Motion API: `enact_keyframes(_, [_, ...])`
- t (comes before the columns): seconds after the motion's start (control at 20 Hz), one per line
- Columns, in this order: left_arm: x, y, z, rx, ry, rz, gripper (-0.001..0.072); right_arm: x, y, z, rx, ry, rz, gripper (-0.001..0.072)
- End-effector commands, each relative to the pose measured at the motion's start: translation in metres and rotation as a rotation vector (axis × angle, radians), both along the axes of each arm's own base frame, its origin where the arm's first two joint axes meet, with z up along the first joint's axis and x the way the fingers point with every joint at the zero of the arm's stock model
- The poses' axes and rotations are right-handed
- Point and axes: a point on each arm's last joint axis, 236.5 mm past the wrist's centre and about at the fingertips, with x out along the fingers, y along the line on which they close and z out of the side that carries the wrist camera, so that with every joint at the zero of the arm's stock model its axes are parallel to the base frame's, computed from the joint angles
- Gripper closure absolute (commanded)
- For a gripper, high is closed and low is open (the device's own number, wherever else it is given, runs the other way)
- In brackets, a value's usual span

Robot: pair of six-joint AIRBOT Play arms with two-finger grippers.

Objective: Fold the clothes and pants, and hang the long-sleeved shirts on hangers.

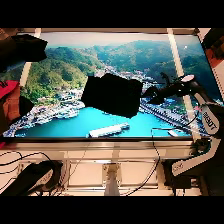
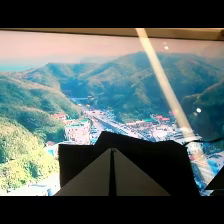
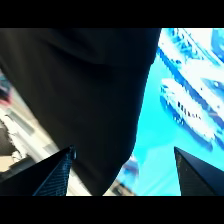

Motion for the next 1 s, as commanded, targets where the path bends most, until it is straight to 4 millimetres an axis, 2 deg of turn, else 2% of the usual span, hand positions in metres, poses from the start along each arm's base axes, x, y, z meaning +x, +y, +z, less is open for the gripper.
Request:
enact_keyframes(0.0, [-0.002, -0.002, 0.002, -0.010, -0.002, -0.007, 0.0691, -0.002, 0.020, -0.020, -0.043, 0.001, 0.018, 0.0038])
enact_keyframes(0.2, [-0.002, -0.001, 0.002, -0.009, -0.002, -0.006, 0.0691, 0.000, 0.051, -0.022, 0.037, 0.025, 0.007, 0.0041])
enact_keyframes(0.4, [-0.002, -0.002, 0.002, -0.009, -0.002, -0.006, 0.0691, 0.011, 0.084, -0.021, 0.071, -0.017, -0.010, 0.0045])
enact_keyframes(0.45, [-0.002, -0.002, 0.002, -0.009, -0.002, -0.006, 0.0691, 0.013, 0.089, -0.023, 0.060, -0.033, -0.013, 0.0070])
enact_keyframes(0.55, [-0.002, -0.002, 0.002, -0.009, -0.002, -0.006, 0.0691, 0.017, 0.096, -0.026, 0.043, -0.055, -0.017, 0.0311])
enact_keyframes(0.6, [-0.002, -0.002, 0.002, -0.009, -0.001, -0.007, 0.0691, 0.018, 0.098, -0.027, 0.038, -0.064, -0.017, 0.0516])
enact_keyframes(0.65, [-0.002, -0.002, 0.002, -0.009, -0.001, -0.007, 0.0691, 0.019, 0.099, -0.027, 0.035, -0.066, -0.022, 0.0685])
enact_keyframes(0.8, [-0.002, 0.001, -0.002, 0.009, 0.009, 0.001, 0.0691, 0.025, 0.082, -0.024, 0.031, -0.058, -0.063, 0.0696])
enact_keyframes(0.9, [-0.001, 0.006, -0.003, 0.030, 0.008, 0.015, 0.0691, 0.033, 0.040, -0.026, -0.030, -0.039, -0.130, 0.0697])
enact_keyframes(0.95, [0.000, 0.009, -0.004, 0.042, 0.005, 0.024, 0.0691, 0.036, 0.007, -0.028, -0.076, -0.024, -0.181, 0.0697])
